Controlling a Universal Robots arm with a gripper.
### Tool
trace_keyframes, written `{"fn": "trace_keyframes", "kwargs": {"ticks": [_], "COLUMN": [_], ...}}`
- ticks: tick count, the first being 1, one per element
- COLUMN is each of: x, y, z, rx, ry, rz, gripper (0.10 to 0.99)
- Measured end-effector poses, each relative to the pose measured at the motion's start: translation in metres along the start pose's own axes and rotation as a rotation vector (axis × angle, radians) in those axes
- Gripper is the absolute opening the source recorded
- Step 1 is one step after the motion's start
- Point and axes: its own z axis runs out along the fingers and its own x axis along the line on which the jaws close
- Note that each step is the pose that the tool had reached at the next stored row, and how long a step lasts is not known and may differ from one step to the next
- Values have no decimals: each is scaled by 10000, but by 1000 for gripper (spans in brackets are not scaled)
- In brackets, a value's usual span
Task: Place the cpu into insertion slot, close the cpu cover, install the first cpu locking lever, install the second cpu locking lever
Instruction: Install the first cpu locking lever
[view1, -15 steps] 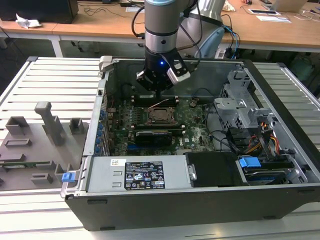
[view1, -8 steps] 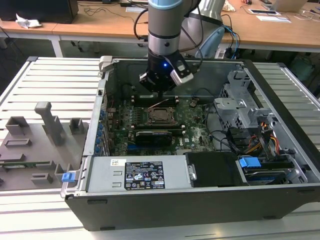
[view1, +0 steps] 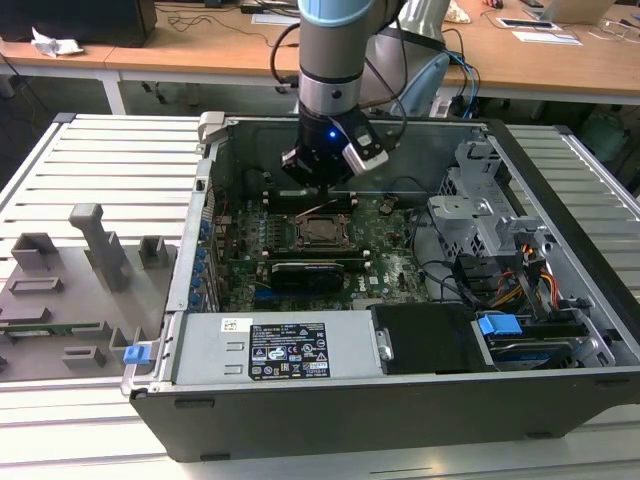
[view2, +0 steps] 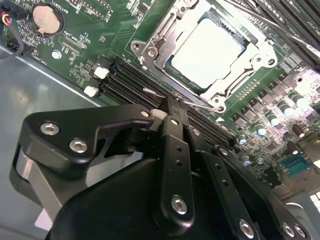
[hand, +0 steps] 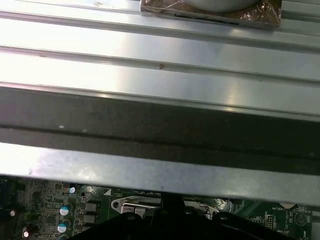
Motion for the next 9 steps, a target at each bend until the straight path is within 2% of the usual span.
{"fn": "trace_keyframes", "kwargs": {"ticks": [9], "x": [-88], "y": [2], "z": [38], "rx": [2], "ry": [-6], "rz": [73], "gripper": [106]}}
